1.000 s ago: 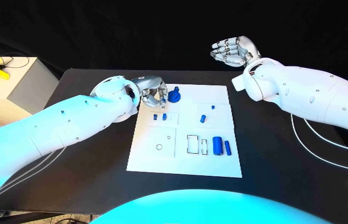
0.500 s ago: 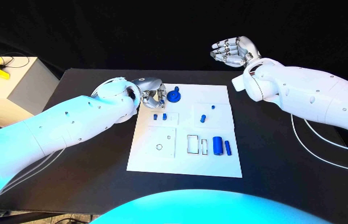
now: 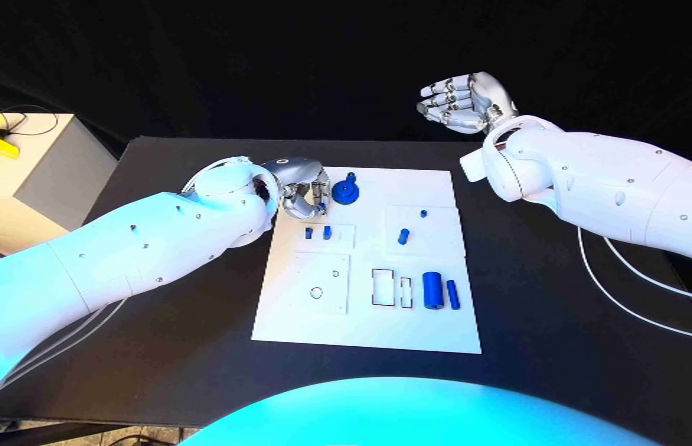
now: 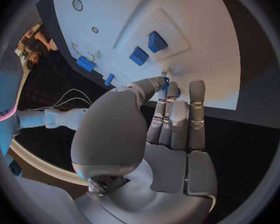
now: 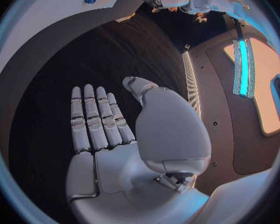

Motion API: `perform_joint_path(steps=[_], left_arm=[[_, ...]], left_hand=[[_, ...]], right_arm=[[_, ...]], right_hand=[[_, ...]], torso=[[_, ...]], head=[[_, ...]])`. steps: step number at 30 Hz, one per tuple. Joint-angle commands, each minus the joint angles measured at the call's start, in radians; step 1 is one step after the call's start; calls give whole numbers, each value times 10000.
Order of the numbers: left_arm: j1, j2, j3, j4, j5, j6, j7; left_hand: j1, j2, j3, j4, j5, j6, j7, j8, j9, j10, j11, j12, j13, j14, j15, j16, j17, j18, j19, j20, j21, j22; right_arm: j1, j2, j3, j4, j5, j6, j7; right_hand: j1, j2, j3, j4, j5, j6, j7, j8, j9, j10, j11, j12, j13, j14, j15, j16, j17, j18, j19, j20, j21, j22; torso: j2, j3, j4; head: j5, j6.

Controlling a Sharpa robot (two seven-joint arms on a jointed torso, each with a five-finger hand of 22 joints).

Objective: Assemble the parts on the task board

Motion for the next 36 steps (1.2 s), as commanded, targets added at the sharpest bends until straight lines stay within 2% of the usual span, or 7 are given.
perform_joint_path(steps=[1,26,36], left_arm=[[0,15,-3,22,-128,218,-79],[-29,58,-26,20,-105,404,-77],[-34,72,-70,5,-100,451,-87]], left_hand=[[-17,4,-31,-35,12,58,19,32,9,96,10,-61,12,49,-36,39,-2,104,40,2,33,-13],[-11,1,-39,-49,9,72,17,20,18,117,7,-82,16,30,-38,26,-51,106,40,-7,32,-17],[-17,-3,-50,-50,1,79,17,14,22,129,7,-92,19,40,-39,35,-23,108,27,-10,22,-36]], right_arm=[[-1,-4,2,20,-26,85,95],[-1,-6,2,24,-28,101,102],[-1,-4,2,31,-29,102,105]], right_hand=[[6,65,-28,-19,34,90,383,-44,-9,1,60,-51,-12,-8,-7,-12,-11,54,-67,1,-4,-9],[6,65,-28,-19,34,90,383,-44,-9,1,60,-51,-12,-8,-7,-12,-11,54,-67,1,-4,-9],[6,65,-28,-19,34,90,383,-44,-9,1,60,-51,-12,-8,-7,-12,-11,54,-67,1,-4,-9]], torso=[[5,-3,-11],[6,4,-6],[10,-1,-9]], head=[[12,1],[-27,1],[-31,1]])
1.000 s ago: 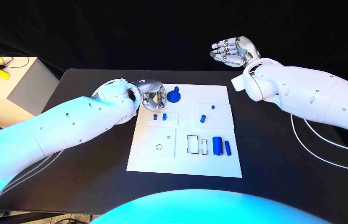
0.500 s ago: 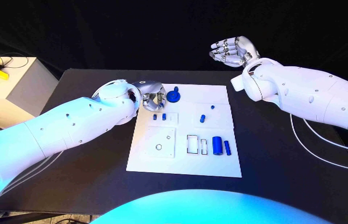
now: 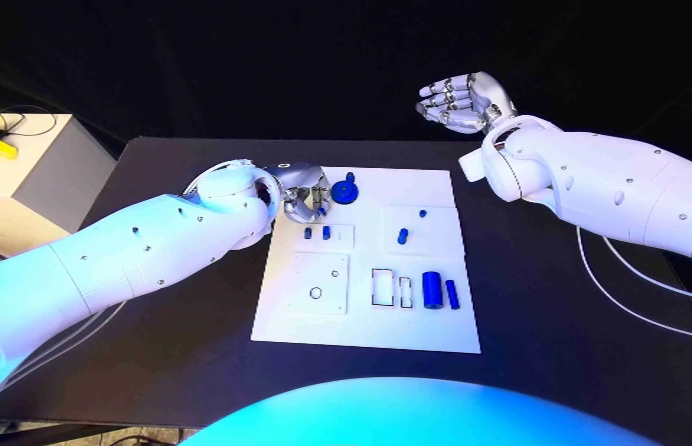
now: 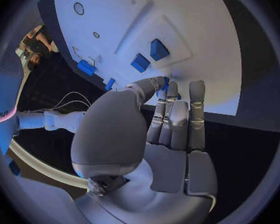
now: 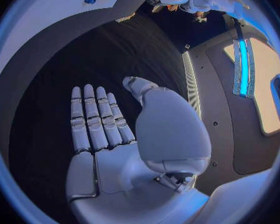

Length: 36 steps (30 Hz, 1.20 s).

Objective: Assemble the parts on the task board

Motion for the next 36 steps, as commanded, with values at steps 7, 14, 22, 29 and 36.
perform_joint_path(steps=[7,14,22,29,36], left_arm=[[-6,12,-22,18,-26,150,34],[-7,43,-37,-6,-17,97,66],[-21,84,-72,-53,-3,50,89],[-27,106,-95,-80,35,-4,89],[-28,84,-100,-70,43,-15,46]], left_hand=[[-1,6,-46,-38,9,111,3,47,27,103,-7,-30,30,86,-45,77,118,93,69,-15,54,52],[-29,-10,-174,-60,-59,177,-47,36,72,203,-62,32,113,160,-82,167,288,69,146,-38,113,158],[-36,-19,-286,-84,-89,193,-81,16,105,225,-106,145,213,182,-116,213,347,64,165,-64,122,179],[-62,7,-484,-73,-86,-71,-55,-154,125,-89,-93,501,499,158,-111,264,357,64,134,-75,62,110],[-46,5,-532,-81,-80,-203,-21,-248,129,-328,-62,684,648,98,-82,258,280,77,83,-73,14,31]], right_arm=[[-1,0,2,20,-29,107,101],[-2,14,2,14,-29,118,101],[-3,19,2,9,-29,124,99],[-3,29,2,3,-29,130,96],[-11,26,2,-10,-29,134,94]], right_hand=[[6,65,-28,-19,34,90,383,-44,-10,1,60,-51,-12,-8,-7,-12,-11,54,-67,1,-3,-9],[6,65,-28,-19,34,90,383,-44,-10,1,60,-51,-12,-8,-7,-12,-11,54,-67,1,-3,-9],[6,65,-28,-19,34,90,383,-44,-10,1,60,-51,-12,-8,-7,-12,-11,54,-67,1,-3,-9],[6,65,-28,-19,34,90,383,-44,-10,1,60,-51,-12,-8,-7,-12,-11,54,-67,1,-3,-9],[6,65,-28,-19,34,90,383,-44,-10,1,60,-51,-12,-8,-7,-12,-11,54,-67,1,-3,-9]], torso=[[0,-4,6],[2,-5,-2],[5,0,-1],[0,2,-10],[-7,-3,-1]], head=[[-4,1],[-3,1],[-13,1],[-14,1],[-26,1]])
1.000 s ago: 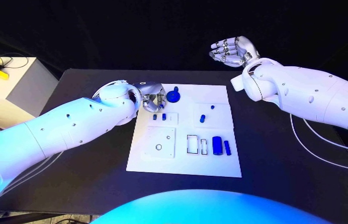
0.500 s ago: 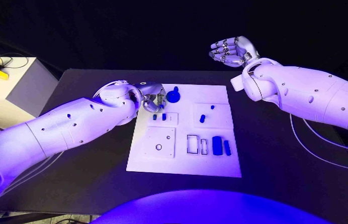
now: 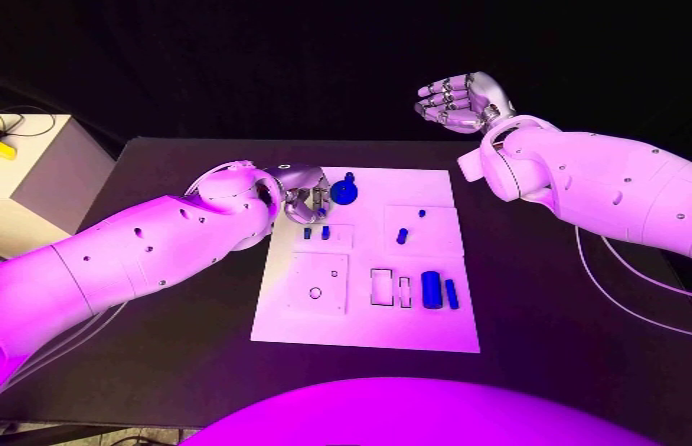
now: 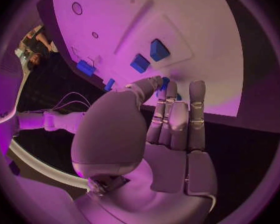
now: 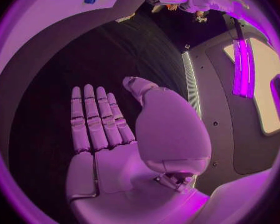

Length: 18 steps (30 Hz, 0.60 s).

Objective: Assemble the parts on the task board

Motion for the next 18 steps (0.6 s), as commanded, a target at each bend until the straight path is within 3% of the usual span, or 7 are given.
perform_joint_path(steps=[1,18], left_arm=[[-31,10,-25,25,31,60,27],[-33,-58,-20,119,34,-145,-56]], left_hand=[[-7,40,-78,-11,-50,-158,18,-97,-16,-162,23,119,65,-16,30,38,-19,78,-47,-17,-61,-11],[-73,-74,-102,45,-29,-762,40,-476,-78,-694,33,720,471,-153,50,34,-206,111,-170,-8,-174,-192]], right_arm=[[-9,4,2,-1,-29,129,94],[-30,-2,1,-16,-29,106,96]], right_hand=[[6,65,-28,-19,34,90,383,-44,-10,1,60,-51,-11,-8,-7,-12,-12,54,-67,1,-4,-9],[-3,80,-41,-39,35,112,385,-85,-46,-3,62,-52,-12,-3,-3,-14,-106,52,-88,3,-6,-10]], torso=[[-5,-4,5],[-8,-13,12]], head=[[-1,1],[14,1]])
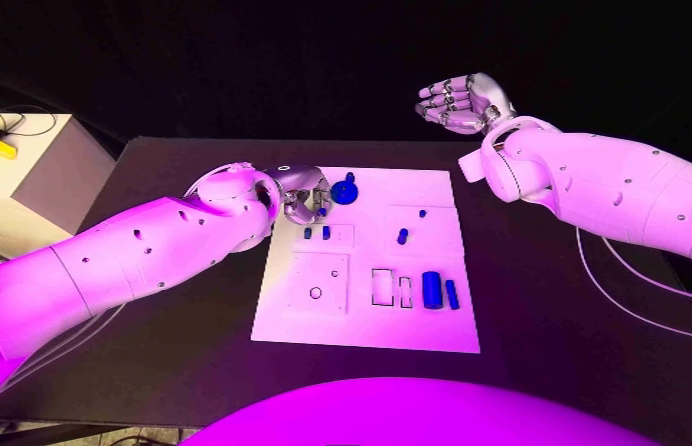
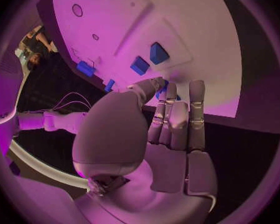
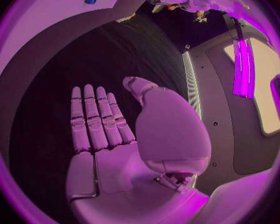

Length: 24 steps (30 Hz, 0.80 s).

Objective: Assemble the parts on the task board

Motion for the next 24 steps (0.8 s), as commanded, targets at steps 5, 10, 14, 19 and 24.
perform_joint_path(steps=[5,10,14,19,24], left_arm=[[-2,0,5,75,31,-144,-28],[-3,-16,8,81,37,-152,-22],[-4,-44,13,85,40,-122,-57],[-4,-105,18,89,41,-37,-148],[-4,-185,22,84,41,87,-221]], left_hand=[[-37,-71,-4,21,-27,-217,-18,-115,-29,-150,-14,172,95,-70,7,31,-49,115,-91,6,-85,-42],[-23,-96,56,26,-23,-498,-36,-263,-81,-308,-7,319,189,-200,9,-52,-302,149,-228,3,-202,-245],[-47,-137,71,44,-25,-697,-74,-359,-124,-430,14,397,240,-301,26,-116,-479,153,-267,6,-244,-287],[-117,-215,38,89,-32,-935,-143,-461,-175,-624,59,486,298,-407,64,-163,-616,148,-305,32,-295,-317],[-146,-254,9,113,-30,-1054,-193,-506,-205,-732,87,538,329,-452,89,-168,-654,146,-324,54,-322,-333]], right_arm=[[-11,3,2,-2,-29,116,92],[-19,-3,2,-3,-29,114,94],[-25,-10,1,-3,-29,108,94],[-29,-23,1,-1,-29,98,85],[-31,-39,0,3,-31,92,74]], right_hand=[[-4,81,-41,-39,35,42,384,-35,-11,-3,62,-52,-12,-3,-3,-14,-16,52,-88,3,-6,-10],[-5,79,-44,-42,32,45,383,-38,-14,0,63,-50,-11,-7,-2,-16,-25,51,-93,4,-8,-11],[-5,79,-44,-42,32,45,383,-38,-14,0,63,-50,-11,-7,-2,-16,-25,51,-93,4,-8,-11],[-5,79,-44,-42,32,45,383,-38,-14,0,63,-50,-11,-7,-2,-16,-25,51,-93,4,-8,-11],[-5,78,-45,-45,28,49,382,-40,-16,4,62,-49,-11,-10,-1,-17,-34,51,-98,5,-9,-12]], torso=[[-1,1,-3],[1,17,-13],[1,10,-14],[-1,10,0],[-4,10,3]], head=[[-10,1],[-7,1],[-18,1],[-24,1],[-30,1]])
